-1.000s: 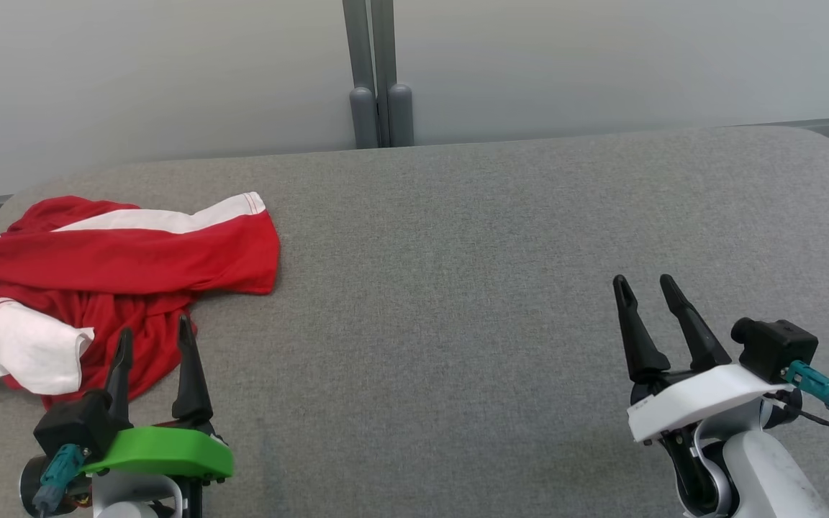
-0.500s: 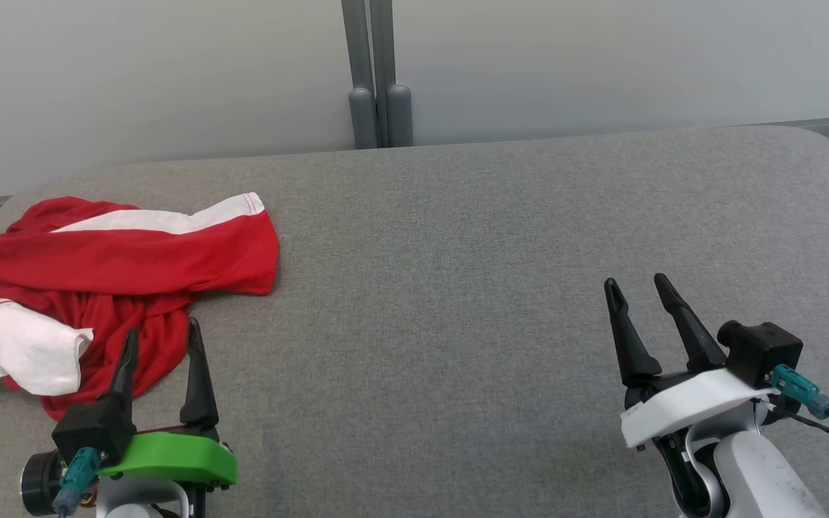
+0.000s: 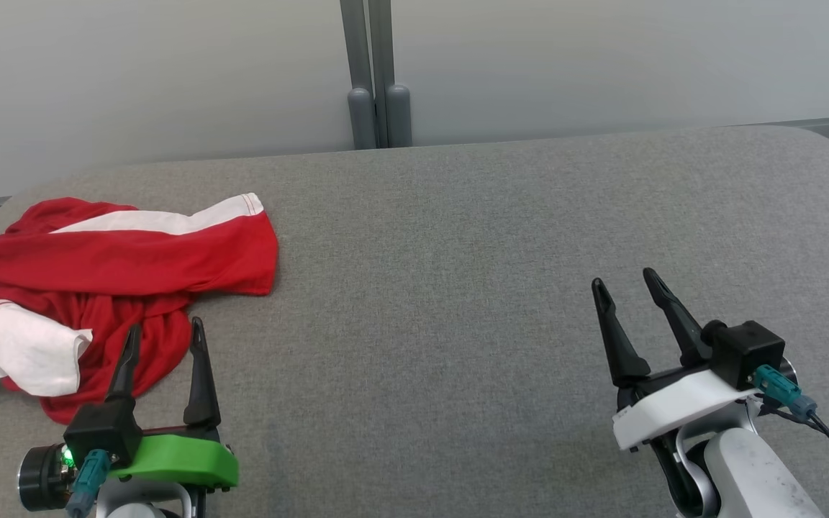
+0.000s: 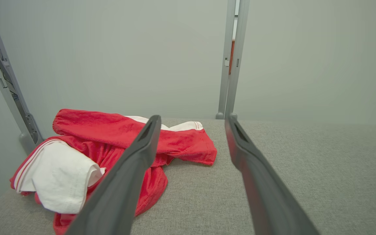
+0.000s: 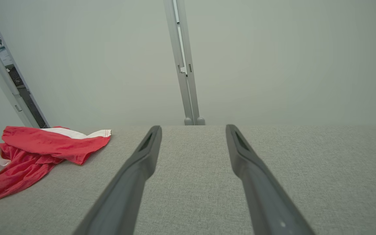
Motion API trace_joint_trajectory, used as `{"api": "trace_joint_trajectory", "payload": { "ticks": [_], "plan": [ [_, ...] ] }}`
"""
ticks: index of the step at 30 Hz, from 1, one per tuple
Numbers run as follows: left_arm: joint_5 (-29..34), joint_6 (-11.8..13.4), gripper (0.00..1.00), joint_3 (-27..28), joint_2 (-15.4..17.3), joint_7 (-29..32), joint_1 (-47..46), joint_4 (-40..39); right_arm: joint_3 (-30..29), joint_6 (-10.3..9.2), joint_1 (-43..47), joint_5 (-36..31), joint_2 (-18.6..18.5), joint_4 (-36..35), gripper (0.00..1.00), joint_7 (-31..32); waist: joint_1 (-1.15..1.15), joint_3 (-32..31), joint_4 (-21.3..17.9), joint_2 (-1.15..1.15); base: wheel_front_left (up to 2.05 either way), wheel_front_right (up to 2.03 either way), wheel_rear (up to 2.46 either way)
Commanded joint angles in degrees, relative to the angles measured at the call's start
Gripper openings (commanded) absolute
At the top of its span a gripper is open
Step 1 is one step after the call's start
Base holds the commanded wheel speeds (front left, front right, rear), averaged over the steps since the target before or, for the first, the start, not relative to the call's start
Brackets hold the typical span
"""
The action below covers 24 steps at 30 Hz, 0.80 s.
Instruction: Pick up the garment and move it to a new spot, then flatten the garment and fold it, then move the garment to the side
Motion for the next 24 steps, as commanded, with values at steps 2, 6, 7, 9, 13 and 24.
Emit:
{"api": "trace_joint_trajectory", "payload": {
  "ticks": [2, 6, 7, 9, 13, 24],
  "plan": [
    [1.3, 0.3, 1.00, -0.1, 0.3, -0.5, -0.3, -0.2, 0.5, 0.00, -0.5, -1.4, -0.3, 0.2, 1.00, -0.6, 0.00, 0.0, 0.0, 0.00, 0.00, 0.00, 0.00],
    [1.2, 0.3, 1.00, -0.2, 0.3, -0.5, -0.3, 0.1, 0.6, 0.00, -0.7, -1.7, -0.4, 0.3, 1.00, -0.6, 0.00, 0.0, 0.0, 0.00, 0.00, 0.00, 0.00],
    [0.9, 0.3, 1.00, -0.2, 0.3, -0.5, -0.4, 0.2, 0.6, 0.00, -0.8, -1.7, -0.4, 0.3, 1.00, -0.6, 0.00, 0.0, -0.1, 0.00, 0.00, 0.00, 0.00],
    [0.6, 0.3, 1.00, -0.1, 0.3, -0.5, -0.4, 0.3, 0.7, 0.00, -0.8, -1.5, -0.4, 0.4, 1.00, -0.6, 0.00, 0.1, -0.1, 0.00, 0.00, 0.00, 0.00],
    [0.4, 0.3, 1.00, -0.2, 0.3, -0.5, -0.5, 0.5, 0.9, 0.00, -0.9, -1.3, -0.4, 0.4, 1.00, -0.6, 0.00, 0.0, -0.2, 0.00, 0.00, 0.00, 0.00],
    [0.1, 0.5, 1.00, -0.5, 0.3, -0.5, -0.4, 1.0, 1.0, 0.00, -0.7, -1.2, -0.5, 0.4, 1.00, -0.6, 0.00, -0.1, -0.3, 0.00, 0.00, 0.00, 0.00]
  ]
}}
